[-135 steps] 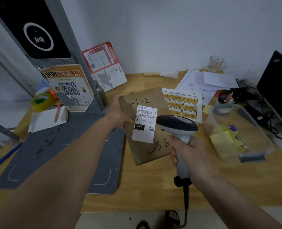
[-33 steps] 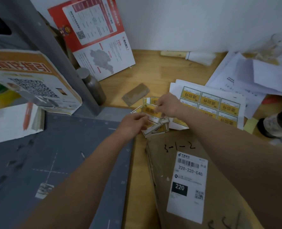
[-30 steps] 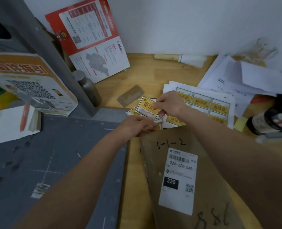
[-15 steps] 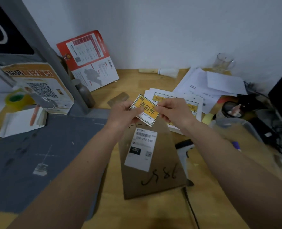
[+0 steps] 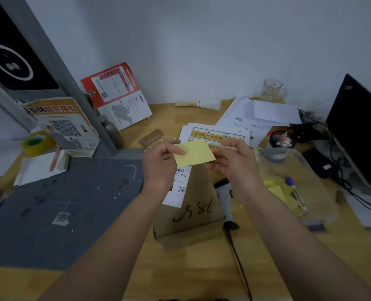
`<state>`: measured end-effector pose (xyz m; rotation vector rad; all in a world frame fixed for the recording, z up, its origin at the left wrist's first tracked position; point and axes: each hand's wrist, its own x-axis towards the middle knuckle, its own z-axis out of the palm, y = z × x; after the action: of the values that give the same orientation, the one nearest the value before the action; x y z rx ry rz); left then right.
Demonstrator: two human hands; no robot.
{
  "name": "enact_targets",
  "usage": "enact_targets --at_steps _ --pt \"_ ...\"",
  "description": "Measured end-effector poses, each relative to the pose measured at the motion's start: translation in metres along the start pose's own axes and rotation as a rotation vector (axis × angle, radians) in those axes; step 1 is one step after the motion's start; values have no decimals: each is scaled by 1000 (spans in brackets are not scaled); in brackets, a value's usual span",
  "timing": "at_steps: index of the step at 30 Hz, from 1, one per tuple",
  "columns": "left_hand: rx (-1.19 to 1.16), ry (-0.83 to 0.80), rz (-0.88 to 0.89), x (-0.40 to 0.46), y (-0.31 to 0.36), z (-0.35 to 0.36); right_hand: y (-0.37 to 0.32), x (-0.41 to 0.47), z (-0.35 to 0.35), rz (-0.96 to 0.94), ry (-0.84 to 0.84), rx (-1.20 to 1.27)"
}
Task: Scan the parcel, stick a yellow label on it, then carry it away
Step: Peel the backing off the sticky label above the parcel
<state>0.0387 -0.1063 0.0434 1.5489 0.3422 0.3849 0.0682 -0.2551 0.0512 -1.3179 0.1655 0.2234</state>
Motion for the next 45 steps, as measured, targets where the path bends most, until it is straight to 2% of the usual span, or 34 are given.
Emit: enact_targets --at_steps 5,9,12,16,21,24,26,27,29,31,33,36,40,45 --pt "27 15 -55 -2 16 -11 -11 -18 13 14 -91 -6" --pt "38 -52 -123 -3 30 -24 -18 -25 24 28 -72 10" --pt "144 -104 -57 -2 33 -33 -22 -27 30 21 -46 -10" --pt "102 -182 -50 -2 42 -42 -26 -31 37 -19 -65 -140" --pt "121 -202 -38 3 52 -50 -36 -40 45 -187 -67 -419" --pt "225 -89 -6 3 54 -49 -37 -39 49 -251 -65 -480" --pt "472 93 143 -2 55 -46 -35 -39 54 -285 -28 -493" --pt "521 118 231 -7 56 -44 -34 -38 57 -297 -1 -493" --pt "454 -12 305 -17 56 -39 -36 -39 61 -307 25 -456" --pt "404 -141 273 -26 56 -35 -39 -39 63 -292 2 -345" --pt "402 -179 250 -29 56 -34 -40 -41 64 -260 -42 -233" --pt "218 -267 191 -31 60 -34 -39 -44 65 -235 -117 -150" --pt "117 -227 183 -32 66 -38 -37 -47 63 -272 -214 -52" --pt "198 -215 198 -33 68 -39 -35 -53 62 -395 -203 -156"
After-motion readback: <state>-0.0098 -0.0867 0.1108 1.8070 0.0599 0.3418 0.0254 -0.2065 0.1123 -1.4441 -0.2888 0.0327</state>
